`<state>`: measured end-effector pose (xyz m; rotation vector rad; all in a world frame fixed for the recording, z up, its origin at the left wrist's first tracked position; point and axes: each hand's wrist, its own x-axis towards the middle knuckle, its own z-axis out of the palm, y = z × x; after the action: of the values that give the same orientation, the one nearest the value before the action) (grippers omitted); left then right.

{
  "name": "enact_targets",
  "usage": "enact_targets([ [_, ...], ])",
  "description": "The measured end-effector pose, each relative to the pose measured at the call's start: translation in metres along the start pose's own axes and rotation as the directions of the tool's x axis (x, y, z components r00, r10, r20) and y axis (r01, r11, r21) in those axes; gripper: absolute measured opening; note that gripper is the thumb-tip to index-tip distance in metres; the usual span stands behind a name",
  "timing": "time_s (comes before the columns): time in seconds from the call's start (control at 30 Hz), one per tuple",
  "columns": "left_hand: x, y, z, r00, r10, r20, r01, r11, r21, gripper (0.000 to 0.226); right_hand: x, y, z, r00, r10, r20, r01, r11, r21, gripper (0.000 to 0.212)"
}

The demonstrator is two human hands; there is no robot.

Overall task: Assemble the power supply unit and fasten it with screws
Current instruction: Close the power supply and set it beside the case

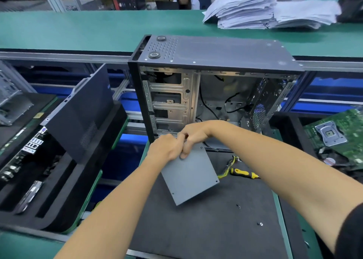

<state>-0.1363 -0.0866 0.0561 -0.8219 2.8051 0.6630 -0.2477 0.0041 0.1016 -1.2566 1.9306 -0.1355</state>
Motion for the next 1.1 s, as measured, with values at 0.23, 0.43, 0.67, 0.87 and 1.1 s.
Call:
enact_targets([
  [0.23,0.035,-0.011,0.002,0.990,-0.081,0.116,0.081,0.997,-0.003,0.064,-0.018,0.011,0.031,0.904,-0.117,-0.411,-0.003,0.960,-0.279,0.057],
  [0.43,0.043,-0.015,0.002,0.977,-0.068,0.203,0.072,0.997,-0.012,0.058,-0.038,0.022,0.035,0.899,-0.210,-0.385,0.055,0.925,-0.377,0.087],
  [0.67,0.035,-0.010,0.005,0.975,-0.161,0.155,0.171,0.984,-0.053,0.064,-0.043,0.034,0.048,0.962,-0.168,-0.217,0.056,0.895,-0.443,0.155],
  [0.87,0.028,-0.045,0.001,0.942,-0.294,0.162,0.330,0.899,-0.289,0.065,-0.034,0.032,0.064,0.932,-0.286,-0.223,0.092,0.781,-0.618,0.152],
  [1.1,0.002,-0.074,0.024,0.859,-0.348,0.377,0.511,0.638,-0.576,0.048,-0.027,0.022,0.080,0.928,-0.322,-0.188,0.150,0.784,-0.602,0.111],
])
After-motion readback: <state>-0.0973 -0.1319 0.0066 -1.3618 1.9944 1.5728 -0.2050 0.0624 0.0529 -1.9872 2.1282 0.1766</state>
